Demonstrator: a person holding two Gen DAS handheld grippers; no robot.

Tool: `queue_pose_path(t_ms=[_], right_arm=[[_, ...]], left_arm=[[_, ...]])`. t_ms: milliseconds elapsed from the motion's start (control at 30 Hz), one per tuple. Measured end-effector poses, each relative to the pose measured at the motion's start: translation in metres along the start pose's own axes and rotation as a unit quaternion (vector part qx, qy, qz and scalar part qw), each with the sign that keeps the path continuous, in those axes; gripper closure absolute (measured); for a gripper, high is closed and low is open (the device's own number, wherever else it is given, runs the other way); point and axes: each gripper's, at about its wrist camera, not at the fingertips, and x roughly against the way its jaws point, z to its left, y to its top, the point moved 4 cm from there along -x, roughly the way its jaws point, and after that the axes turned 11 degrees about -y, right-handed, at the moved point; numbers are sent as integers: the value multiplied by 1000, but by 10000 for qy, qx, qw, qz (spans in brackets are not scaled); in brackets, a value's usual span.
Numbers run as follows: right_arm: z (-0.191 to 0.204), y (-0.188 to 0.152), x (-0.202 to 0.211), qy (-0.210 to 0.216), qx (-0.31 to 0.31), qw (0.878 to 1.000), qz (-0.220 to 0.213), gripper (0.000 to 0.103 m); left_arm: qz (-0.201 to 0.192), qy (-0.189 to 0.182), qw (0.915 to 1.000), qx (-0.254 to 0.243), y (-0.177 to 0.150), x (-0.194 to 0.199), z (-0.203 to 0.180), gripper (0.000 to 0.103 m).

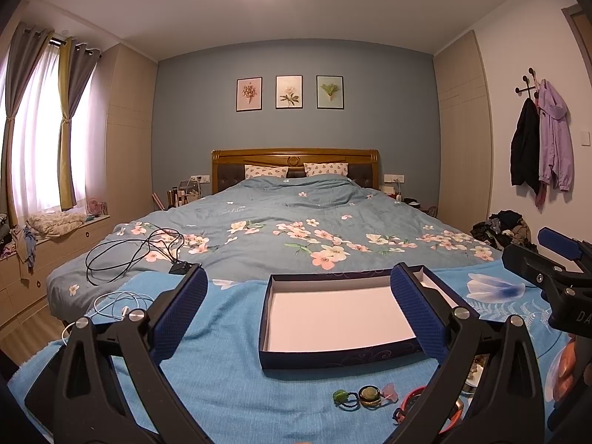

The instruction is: Organize jewelry

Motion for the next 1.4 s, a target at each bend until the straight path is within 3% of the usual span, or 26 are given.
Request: queue_pose_path(t_ms=[1400], right_arm=[[0, -2, -2, 5, -42, 9999, 103, 6]], left_arm=[[128, -3, 9999, 25, -6, -2, -5, 6]])
